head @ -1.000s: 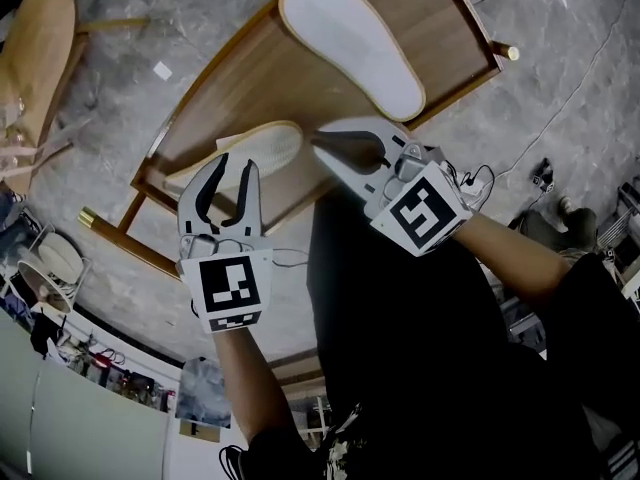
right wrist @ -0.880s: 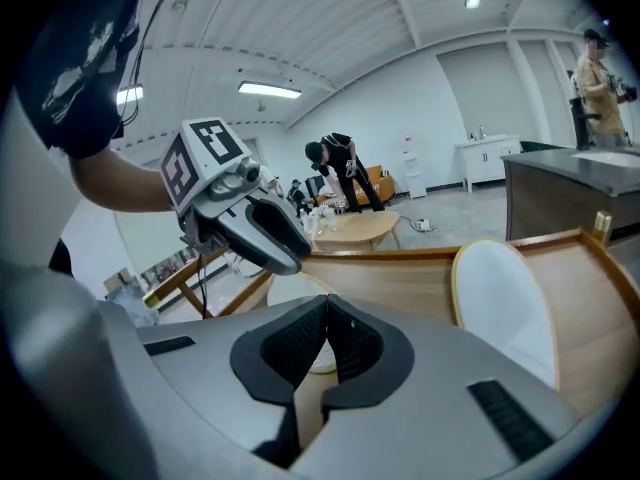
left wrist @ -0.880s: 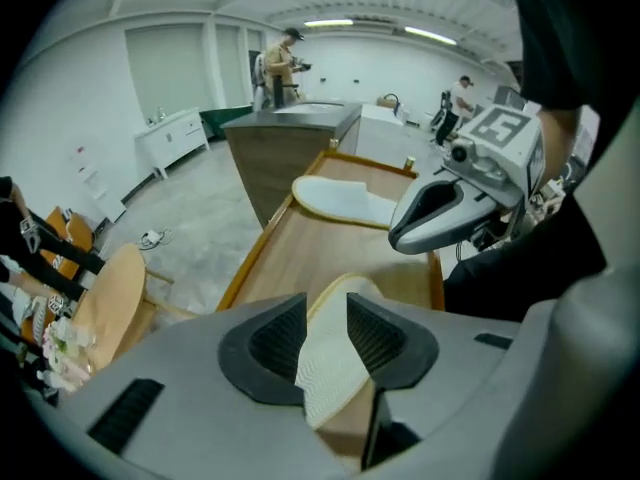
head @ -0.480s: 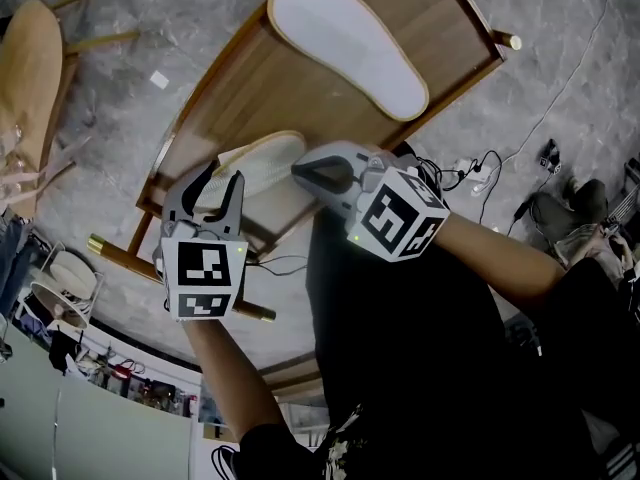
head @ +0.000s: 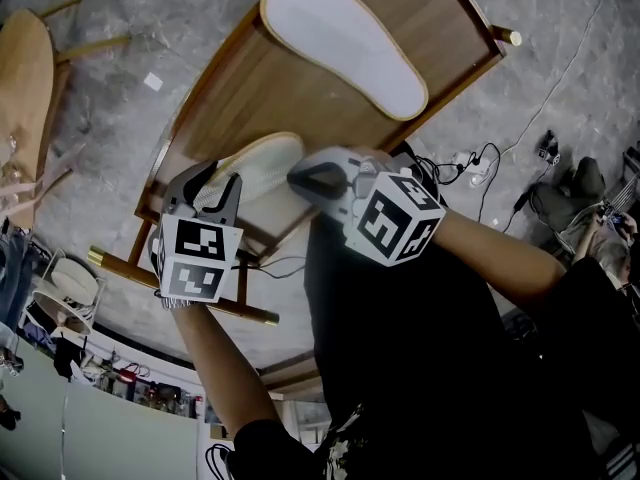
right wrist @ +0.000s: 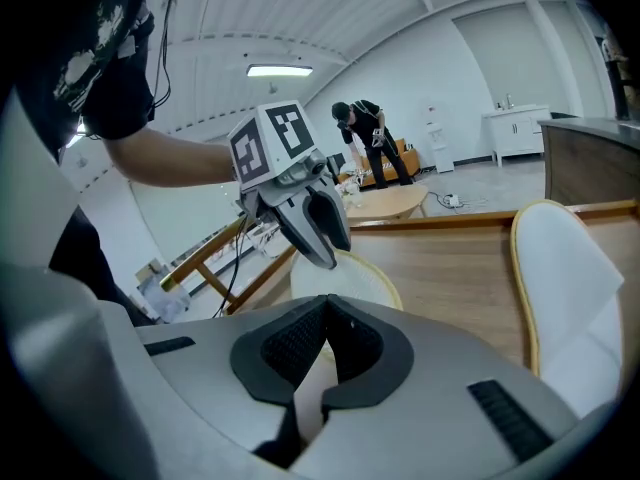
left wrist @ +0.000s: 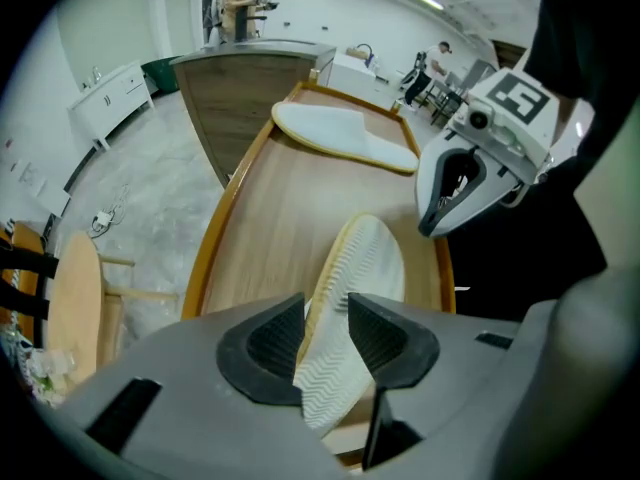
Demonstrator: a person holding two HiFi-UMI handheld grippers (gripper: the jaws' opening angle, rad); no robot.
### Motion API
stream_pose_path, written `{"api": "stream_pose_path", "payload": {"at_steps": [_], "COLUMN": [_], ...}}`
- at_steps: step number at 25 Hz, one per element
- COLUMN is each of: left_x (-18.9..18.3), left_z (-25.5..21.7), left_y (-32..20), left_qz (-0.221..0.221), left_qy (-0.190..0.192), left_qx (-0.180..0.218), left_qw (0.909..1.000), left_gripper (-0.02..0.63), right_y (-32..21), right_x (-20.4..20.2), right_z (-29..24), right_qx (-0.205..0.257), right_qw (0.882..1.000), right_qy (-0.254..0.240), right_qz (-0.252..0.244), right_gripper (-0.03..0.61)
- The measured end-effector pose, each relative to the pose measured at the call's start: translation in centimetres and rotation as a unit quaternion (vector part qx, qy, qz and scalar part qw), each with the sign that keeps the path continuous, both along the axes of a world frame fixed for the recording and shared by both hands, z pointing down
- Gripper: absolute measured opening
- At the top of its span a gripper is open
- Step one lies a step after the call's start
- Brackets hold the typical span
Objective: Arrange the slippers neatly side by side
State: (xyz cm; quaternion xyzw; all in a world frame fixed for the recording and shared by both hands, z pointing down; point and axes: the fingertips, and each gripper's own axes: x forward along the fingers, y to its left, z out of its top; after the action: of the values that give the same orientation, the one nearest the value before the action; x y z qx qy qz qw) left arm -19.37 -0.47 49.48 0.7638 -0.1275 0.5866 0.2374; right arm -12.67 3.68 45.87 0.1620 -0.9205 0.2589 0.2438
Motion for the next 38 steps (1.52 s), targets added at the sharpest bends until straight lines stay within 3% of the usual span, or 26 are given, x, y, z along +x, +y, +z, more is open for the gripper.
{"api": "stream_pose_path", "payload": {"at_steps": [7,13,22,32,38], "left_x": [0.3,0.3,1.7,2.3,2.6], "left_z": [0.0,-0.7,-3.5,-5.5,-6.8], "left_y": [0.5,1.3,3.5,4.8,4.3], "left_qz": [-0.001,0.004,-0.032,-0.134,-0.219], "left_qy": [-0.007,-0.009,0.027,0.078,0.131], "left_qx": [-0.015,-0.005,-0.019,-0.007,0.004], "left_qw": [0.9999,0.9999,0.9989,0.9879,0.9669], "left_gripper": [0.121,0.089,0.036,0.023,0.023], "right_y": [0.5,0.4,0.7,0.9,-0.5], "right_x": [0.7,0.6,1.1,1.3,2.1], "right_z": [0.4,0.0,-1.1,-2.6,-4.5], "right_qx": [-0.006,0.003,0.016,0.04,0.068], "right_qw": [1.0,1.0,0.999,0.998,0.996], "right_qy": [0.003,-0.001,0.0,0.002,0.021], "right_qz": [-0.003,-0.01,-0.031,-0.053,-0.06], "right_gripper": [0.0,0.0,0.0,0.0,0.0]}}
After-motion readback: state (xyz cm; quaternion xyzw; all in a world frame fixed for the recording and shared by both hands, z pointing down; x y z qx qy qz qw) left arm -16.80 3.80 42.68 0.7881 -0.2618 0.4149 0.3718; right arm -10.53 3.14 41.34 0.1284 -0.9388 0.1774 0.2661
